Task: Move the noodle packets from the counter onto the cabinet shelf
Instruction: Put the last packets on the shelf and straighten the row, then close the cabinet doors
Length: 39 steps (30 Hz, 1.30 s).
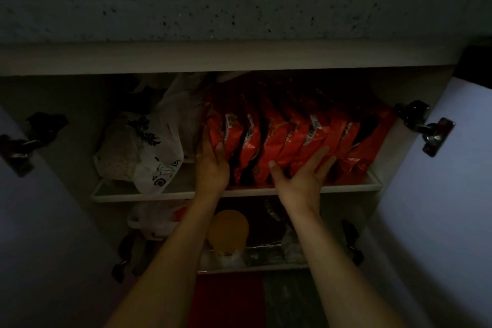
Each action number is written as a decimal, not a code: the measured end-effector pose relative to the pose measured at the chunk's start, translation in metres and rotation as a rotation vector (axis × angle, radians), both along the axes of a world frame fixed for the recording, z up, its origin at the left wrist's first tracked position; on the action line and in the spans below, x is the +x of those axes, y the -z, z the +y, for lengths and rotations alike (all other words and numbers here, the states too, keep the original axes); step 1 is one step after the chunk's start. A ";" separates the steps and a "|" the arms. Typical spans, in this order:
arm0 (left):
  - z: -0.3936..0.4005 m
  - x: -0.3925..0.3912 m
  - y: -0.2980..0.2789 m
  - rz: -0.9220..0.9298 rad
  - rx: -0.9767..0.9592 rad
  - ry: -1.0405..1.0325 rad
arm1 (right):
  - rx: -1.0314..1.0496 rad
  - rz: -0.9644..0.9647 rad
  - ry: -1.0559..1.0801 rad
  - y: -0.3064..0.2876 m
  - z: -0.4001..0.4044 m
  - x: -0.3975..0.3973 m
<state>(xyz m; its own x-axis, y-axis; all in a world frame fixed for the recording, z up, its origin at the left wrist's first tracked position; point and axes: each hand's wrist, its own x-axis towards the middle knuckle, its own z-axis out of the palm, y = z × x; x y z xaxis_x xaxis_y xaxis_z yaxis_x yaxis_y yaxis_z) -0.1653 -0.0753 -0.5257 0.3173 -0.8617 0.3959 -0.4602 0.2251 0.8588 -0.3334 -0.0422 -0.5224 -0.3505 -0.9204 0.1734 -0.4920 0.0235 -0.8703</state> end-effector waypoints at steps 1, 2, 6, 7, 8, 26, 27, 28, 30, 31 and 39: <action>0.000 0.000 0.002 0.000 0.010 0.009 | 0.017 0.009 0.007 -0.002 -0.002 -0.001; 0.002 0.000 0.004 0.010 0.022 0.012 | 0.040 0.021 0.018 -0.003 -0.004 -0.001; 0.021 -0.007 0.009 0.072 0.126 -0.011 | 0.114 0.062 0.079 -0.001 -0.010 0.008; 0.022 -0.009 0.009 0.043 0.142 -0.003 | 0.126 0.055 0.098 0.000 -0.012 0.010; 0.022 -0.008 0.011 0.021 0.151 -0.007 | 0.139 0.050 0.112 0.000 -0.013 0.012; 0.051 0.001 -0.015 0.084 0.313 -0.053 | -0.036 0.179 -0.102 -0.028 0.025 -0.020; 0.058 0.003 -0.025 0.054 0.336 -0.040 | -0.050 0.175 -0.155 -0.036 0.034 -0.021; 0.071 0.007 -0.039 0.033 0.338 -0.025 | -0.064 0.170 -0.197 -0.046 0.049 -0.022; 0.101 0.012 -0.063 0.047 0.335 0.038 | -0.048 0.172 -0.245 -0.061 0.078 -0.025; 0.122 0.014 -0.073 0.069 0.341 0.095 | -0.041 0.193 -0.255 -0.066 0.095 -0.027; 0.224 0.004 -0.122 -0.247 0.267 0.406 | -0.145 0.431 -0.232 -0.121 0.204 -0.075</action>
